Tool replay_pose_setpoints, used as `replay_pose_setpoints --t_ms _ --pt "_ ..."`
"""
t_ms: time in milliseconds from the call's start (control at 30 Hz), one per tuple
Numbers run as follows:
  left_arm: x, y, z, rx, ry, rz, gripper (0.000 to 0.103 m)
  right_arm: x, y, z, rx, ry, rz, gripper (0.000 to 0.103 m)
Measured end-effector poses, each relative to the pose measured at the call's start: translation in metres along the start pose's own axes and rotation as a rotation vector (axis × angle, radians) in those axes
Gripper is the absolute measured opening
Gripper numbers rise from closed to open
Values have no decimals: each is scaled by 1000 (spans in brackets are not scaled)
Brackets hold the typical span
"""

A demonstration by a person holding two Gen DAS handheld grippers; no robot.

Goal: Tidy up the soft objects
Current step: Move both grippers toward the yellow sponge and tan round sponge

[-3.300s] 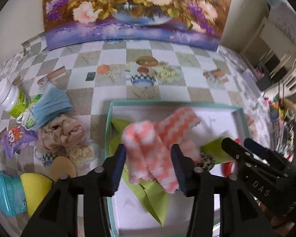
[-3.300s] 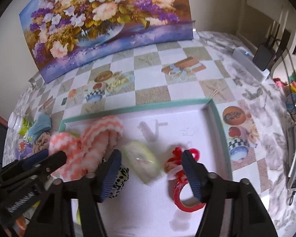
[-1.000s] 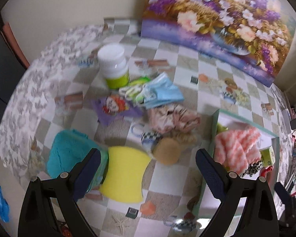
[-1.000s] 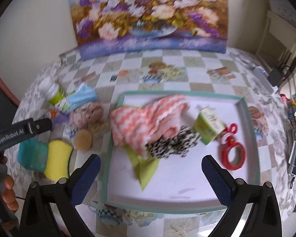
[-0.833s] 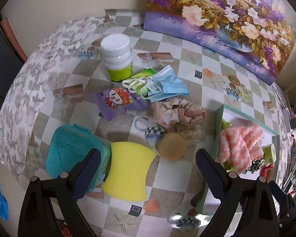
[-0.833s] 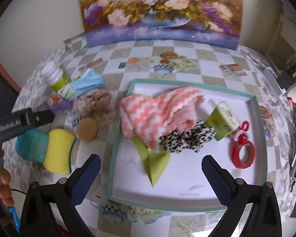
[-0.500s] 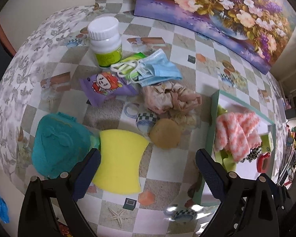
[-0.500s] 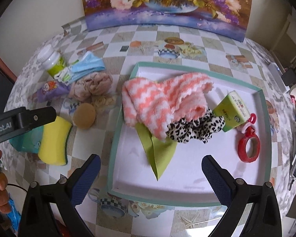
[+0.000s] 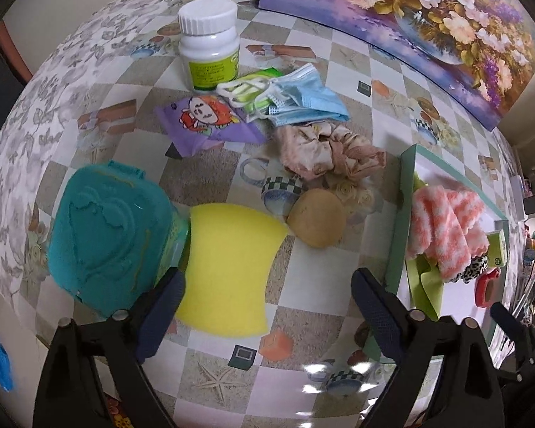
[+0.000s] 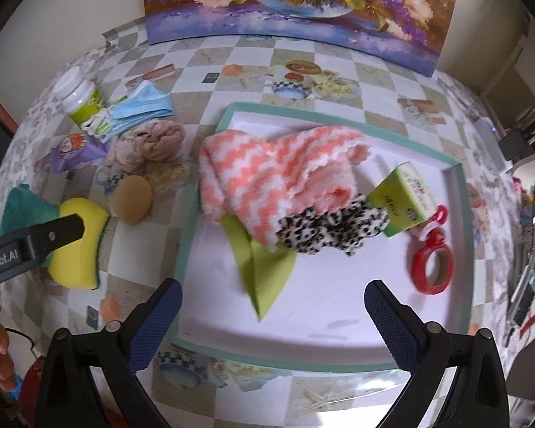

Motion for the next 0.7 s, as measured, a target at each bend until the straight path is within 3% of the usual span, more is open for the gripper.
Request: replay_pose_setpoints --t_ms 267,367,700 --pt "-10 2 9 10 31 -21 90 4 -5 -2 -4 -10 -17 103" --pt "-12 7 15 23 43 -25 74 5 -6 -3 -3 -16 -18 103" --pt "-19 18 32 62 75 -78 74 11 -3 -7 3 -42 -37 103"
Point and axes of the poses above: each gripper's, at about its wrist camera, not at the fingertips, and x roughly against the way its jaws point, y to its left, z to its underside, the point moved 7 cm from there along -x, roughly the way its jaws point, and after that the axes turned 6 degrees about -x, right-handed, at the moved point
